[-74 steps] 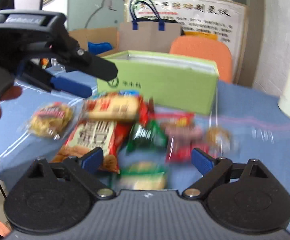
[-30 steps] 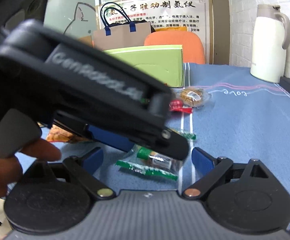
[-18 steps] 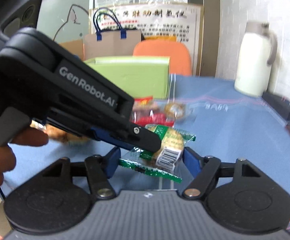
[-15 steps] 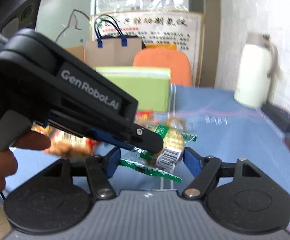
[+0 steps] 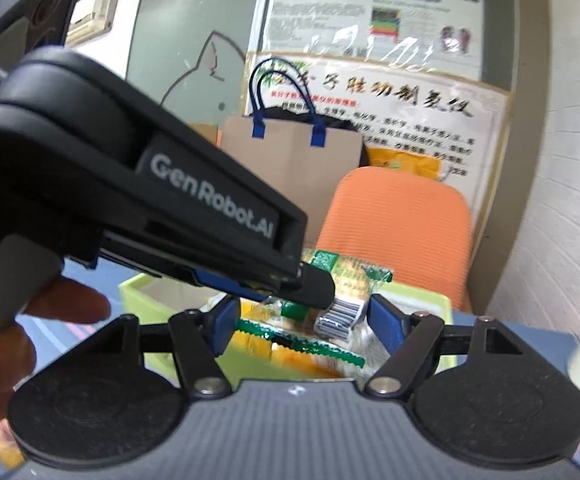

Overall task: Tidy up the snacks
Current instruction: 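Drop the cookie packet into the green box with the left gripper, then move the left gripper back toward the remaining snack pile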

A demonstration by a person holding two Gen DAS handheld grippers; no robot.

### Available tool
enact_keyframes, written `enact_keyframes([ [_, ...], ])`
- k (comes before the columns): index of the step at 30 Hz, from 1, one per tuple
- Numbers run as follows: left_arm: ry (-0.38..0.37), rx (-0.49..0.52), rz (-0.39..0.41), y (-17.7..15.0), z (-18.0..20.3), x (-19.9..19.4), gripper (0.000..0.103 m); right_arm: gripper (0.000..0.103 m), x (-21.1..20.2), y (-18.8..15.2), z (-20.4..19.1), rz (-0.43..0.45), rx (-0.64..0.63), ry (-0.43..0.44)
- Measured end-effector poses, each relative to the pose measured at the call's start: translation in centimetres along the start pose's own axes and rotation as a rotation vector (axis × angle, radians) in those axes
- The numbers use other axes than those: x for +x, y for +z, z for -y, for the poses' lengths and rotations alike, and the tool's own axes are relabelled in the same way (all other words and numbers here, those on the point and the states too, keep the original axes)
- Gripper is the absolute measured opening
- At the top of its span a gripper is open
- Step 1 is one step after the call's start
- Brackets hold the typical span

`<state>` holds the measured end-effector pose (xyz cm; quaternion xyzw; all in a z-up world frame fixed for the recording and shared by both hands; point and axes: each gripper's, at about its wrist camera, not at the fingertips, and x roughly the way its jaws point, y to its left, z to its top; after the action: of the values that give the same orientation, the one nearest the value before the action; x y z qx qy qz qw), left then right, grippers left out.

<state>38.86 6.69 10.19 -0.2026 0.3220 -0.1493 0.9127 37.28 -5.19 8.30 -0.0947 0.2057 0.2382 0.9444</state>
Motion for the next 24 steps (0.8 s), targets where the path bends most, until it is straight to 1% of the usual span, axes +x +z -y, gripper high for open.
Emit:
enact_keyframes([
  [1, 0.012, -0.014, -0.010, 0.6, -0.7, 1.3, 0.006, 0.079, 1.4, 0.1, 0.2, -0.022, 0.000, 0.001],
  [2, 0.022, -0.018, -0.023, 1.0, -1.2, 2.6, 0.011, 0.080, 2.4, 0.4, -0.4, -0.050, 0.000, 0.011],
  [3, 0.031, -0.020, -0.043, 1.3, -1.7, 3.8, 0.019, 0.079, 4.3, 0.4, 0.1, -0.084, 0.009, 0.029],
  [4, 0.042, -0.036, -0.071, 1.3, -2.6, 5.0, 0.022, 0.073, 5.6, 0.3, 0.6, -0.119, 0.019, 0.034],
  [5, 0.048, -0.057, -0.087, 1.1, -3.3, 5.7, 0.023, 0.071, 5.8, 0.1, 0.9, -0.132, 0.024, 0.032],
  [6, 0.046, -0.070, -0.100, 1.0, -3.8, 5.9, 0.022, 0.071, 5.1, -0.2, 1.1, -0.118, 0.024, 0.028],
  [7, 0.041, -0.075, -0.096, 0.9, -4.3, 5.4, 0.023, 0.073, 4.1, -0.2, 1.4, -0.088, 0.023, 0.017],
  [8, 0.024, -0.071, -0.081, 0.5, -4.4, 4.2, 0.024, 0.083, 2.5, -0.6, 1.5, -0.056, 0.022, 0.005],
  [9, -0.003, -0.072, -0.064, 0.0, -4.6, 2.7, 0.031, 0.088, 0.5, -1.1, 1.4, -0.023, 0.024, -0.009],
  [10, -0.042, -0.078, -0.049, -0.7, -4.8, 1.0, 0.036, 0.094, -1.6, -1.8, 1.3, 0.011, 0.028, -0.014],
  [11, -0.072, -0.081, -0.042, -1.7, -4.9, -0.7, 0.044, 0.094, -3.3, -2.7, 1.0, 0.031, 0.035, -0.004],
  [12, -0.087, -0.083, -0.034, -2.8, -5.0, -2.1, 0.048, 0.094, -5.0, -3.6, 0.7, 0.032, 0.049, 0.009],
  [14, -0.102, -0.091, -0.017, -5.5, -5.3, -5.0, 0.049, 0.094, -7.8, -5.7, -0.2, 0.031, 0.100, 0.036],
  [16, -0.102, -0.109, -0.018, -8.2, -5.9, -6.8, 0.049, 0.094, -9.3, -7.8, -1.4, -0.009, 0.158, 0.086],
  [17, -0.088, -0.125, -0.030, -9.4, -6.0, -7.3, 0.049, 0.094, -9.8, -8.7, -2.2, -0.031, 0.186, 0.104],
  [18, -0.071, -0.148, -0.042, -10.5, -6.2, -7.6, 0.049, 0.094, -10.5, -9.3, -3.4, -0.053, 0.200, 0.119],
  [20, -0.073, -0.163, -0.063, -12.3, -6.4, -8.0, 0.049, 0.094, -11.6, -10.5, -5.6, -0.080, 0.206, 0.147],
  [22, -0.063, -0.185, -0.084, -13.3, -6.6, -7.6, 0.049, 0.094, -11.7, -11.1, -6.8, -0.098, 0.204, 0.175],
  [23, -0.061, -0.189, -0.096, -13.5, -6.6, -7.5, 0.049, 0.094, -12.4, -11.5, -7.5, -0.103, 0.202, 0.187],
  [24, -0.060, -0.188, -0.104, -13.4, -6.5, -7.3, 0.049, 0.094, -12.2, -11.4, -7.7, -0.107, 0.201, 0.196],
])
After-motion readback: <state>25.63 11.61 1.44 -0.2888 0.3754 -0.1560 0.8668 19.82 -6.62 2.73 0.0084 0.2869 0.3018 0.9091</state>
